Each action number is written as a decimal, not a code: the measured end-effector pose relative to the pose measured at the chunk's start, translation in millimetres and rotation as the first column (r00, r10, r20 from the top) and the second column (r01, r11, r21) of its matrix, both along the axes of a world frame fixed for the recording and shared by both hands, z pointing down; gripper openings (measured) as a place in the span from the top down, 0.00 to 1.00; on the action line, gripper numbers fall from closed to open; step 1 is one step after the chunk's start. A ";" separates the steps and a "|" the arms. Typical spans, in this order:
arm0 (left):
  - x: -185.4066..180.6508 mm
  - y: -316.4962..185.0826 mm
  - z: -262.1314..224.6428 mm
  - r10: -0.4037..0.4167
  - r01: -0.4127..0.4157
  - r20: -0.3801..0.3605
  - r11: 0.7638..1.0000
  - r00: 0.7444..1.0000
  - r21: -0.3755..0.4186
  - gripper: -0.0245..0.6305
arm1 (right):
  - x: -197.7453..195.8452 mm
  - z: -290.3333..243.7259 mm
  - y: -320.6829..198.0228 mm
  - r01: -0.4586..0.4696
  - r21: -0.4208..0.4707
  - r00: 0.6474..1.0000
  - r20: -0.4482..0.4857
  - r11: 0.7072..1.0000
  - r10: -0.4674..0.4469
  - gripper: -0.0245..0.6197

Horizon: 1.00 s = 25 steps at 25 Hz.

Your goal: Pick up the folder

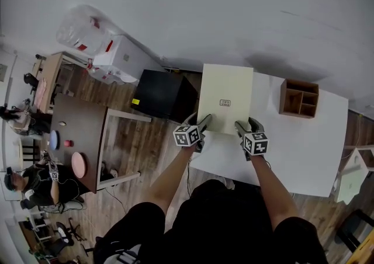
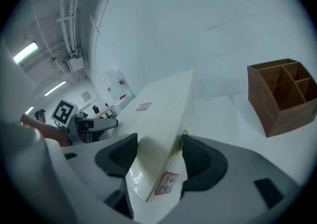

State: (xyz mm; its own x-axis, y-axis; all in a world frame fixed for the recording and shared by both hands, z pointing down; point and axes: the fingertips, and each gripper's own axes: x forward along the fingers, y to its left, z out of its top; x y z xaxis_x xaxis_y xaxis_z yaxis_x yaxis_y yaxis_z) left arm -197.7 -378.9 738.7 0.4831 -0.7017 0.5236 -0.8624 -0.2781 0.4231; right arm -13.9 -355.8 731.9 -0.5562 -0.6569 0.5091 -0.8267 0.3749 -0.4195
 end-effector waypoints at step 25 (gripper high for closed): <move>-8.6 212.8 -166.7 0.016 0.000 -0.043 0.938 0.999 0.346 0.48 | -13.3 -168.5 218.3 0.008 0.377 0.992 -0.121 0.926 0.041 0.49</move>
